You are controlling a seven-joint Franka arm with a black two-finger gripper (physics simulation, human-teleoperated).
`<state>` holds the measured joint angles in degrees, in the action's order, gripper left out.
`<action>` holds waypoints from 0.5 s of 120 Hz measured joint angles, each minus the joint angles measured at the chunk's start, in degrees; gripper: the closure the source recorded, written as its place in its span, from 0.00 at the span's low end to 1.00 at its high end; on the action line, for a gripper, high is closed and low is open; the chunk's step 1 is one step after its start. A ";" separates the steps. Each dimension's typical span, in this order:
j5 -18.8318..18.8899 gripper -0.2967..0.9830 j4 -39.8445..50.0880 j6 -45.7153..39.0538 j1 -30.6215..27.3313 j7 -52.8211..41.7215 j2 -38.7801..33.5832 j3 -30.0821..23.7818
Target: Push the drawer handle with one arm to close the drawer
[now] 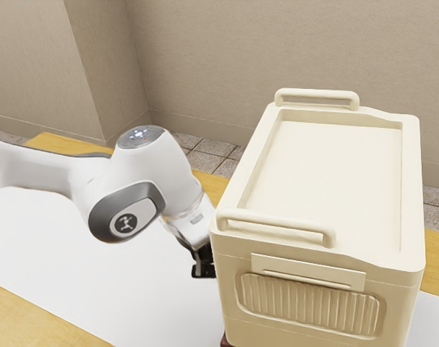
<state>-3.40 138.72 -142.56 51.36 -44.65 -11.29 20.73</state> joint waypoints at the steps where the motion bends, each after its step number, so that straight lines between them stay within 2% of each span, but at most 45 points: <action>1: -0.17 0.78 0.00 0.11 -0.04 0.00 -0.01 0.07; 6: -0.85 0.75 -0.01 0.75 -0.44 -0.01 -0.04 1.21; 20: -1.88 0.56 -0.84 3.89 -3.44 -0.40 -0.10 8.31; 30: -2.20 0.45 -5.07 8.26 -9.83 0.03 0.04 9.53; 38: -2.42 0.39 -11.30 13.81 -17.09 1.06 1.15 9.61; 45: -3.18 0.35 -18.86 20.26 -24.83 3.42 3.19 7.56; 54: -4.47 0.32 -28.11 27.98 -36.73 6.75 4.55 -0.60; 60: -5.04 0.30 -32.75 31.90 -41.86 8.77 5.60 -4.09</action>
<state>-8.44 105.96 -110.65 9.50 -35.87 -5.70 16.64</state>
